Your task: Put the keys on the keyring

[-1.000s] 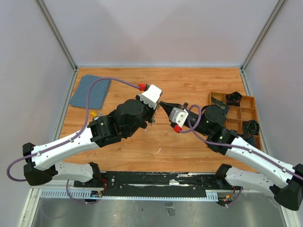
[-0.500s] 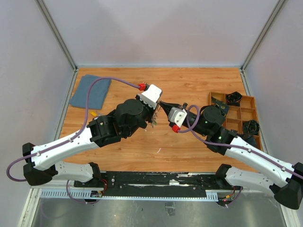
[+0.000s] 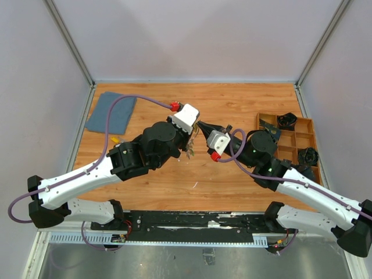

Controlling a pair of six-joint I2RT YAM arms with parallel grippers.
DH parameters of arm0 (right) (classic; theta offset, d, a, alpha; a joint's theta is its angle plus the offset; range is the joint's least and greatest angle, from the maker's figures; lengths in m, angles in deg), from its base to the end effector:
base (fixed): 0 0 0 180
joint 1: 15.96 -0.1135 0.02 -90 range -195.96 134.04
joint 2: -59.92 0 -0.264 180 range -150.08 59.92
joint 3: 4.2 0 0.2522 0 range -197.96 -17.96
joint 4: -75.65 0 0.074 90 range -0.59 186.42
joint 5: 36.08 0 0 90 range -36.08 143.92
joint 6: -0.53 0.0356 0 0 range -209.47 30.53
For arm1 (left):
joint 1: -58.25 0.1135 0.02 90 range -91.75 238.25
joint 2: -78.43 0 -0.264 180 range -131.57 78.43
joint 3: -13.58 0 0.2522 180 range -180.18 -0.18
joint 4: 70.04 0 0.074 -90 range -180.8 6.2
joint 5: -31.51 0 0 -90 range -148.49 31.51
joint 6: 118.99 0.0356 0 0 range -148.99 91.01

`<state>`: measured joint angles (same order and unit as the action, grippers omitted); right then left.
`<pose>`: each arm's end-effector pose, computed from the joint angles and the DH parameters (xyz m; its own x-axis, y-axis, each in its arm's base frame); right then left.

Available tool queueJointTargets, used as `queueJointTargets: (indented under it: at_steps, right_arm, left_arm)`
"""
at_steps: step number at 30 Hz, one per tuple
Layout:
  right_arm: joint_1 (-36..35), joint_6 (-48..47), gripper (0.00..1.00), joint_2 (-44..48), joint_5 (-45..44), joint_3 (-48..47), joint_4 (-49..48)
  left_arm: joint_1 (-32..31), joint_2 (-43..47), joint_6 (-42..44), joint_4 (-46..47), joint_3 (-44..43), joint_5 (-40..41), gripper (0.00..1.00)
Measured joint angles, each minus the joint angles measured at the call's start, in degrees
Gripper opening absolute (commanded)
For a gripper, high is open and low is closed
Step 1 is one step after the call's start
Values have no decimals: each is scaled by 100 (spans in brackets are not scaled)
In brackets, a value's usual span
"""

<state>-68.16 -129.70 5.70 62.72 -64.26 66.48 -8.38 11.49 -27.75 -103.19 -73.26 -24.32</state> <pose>0.1318 0.1787 0.3816 0.6840 -0.1595 -0.7118 -0.5628 0.5054 -0.6541 0.1193 -0.2256 0.4185 -0.0792 0.2283 -0.9704 0.5445 0.8253 0.1498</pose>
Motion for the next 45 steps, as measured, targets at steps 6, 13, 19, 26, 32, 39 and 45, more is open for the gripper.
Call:
queueJointTargets:
  at_steps: [6,13,19,26,32,39,45]
  right_arm:
    - [-2,-199,1,101,22,-17,369]
    - [-4,-382,1,400,170,-208,1464]
    - [-20,-361,1,619,271,-212,2035]
    - [-20,-289,2,669,321,-256,2328]
    - [-20,-225,2,697,323,-258,2439]
    - [-20,-223,4,715,326,-258,2509]
    - [-22,-225,5,715,341,-260,2594]
  left_arm:
    - [0,0,133,-44,2,-125,0]
    - [-17,57,564,-120,212,-573,0]
    - [-33,136,804,-210,345,-1034,0]
    - [-31,155,968,-337,369,-1432,1]
    - [-31,155,1051,-382,378,-1631,1]
    - [-31,153,1080,-415,380,-1849,1]
    - [-31,153,1078,-479,380,-1941,0]
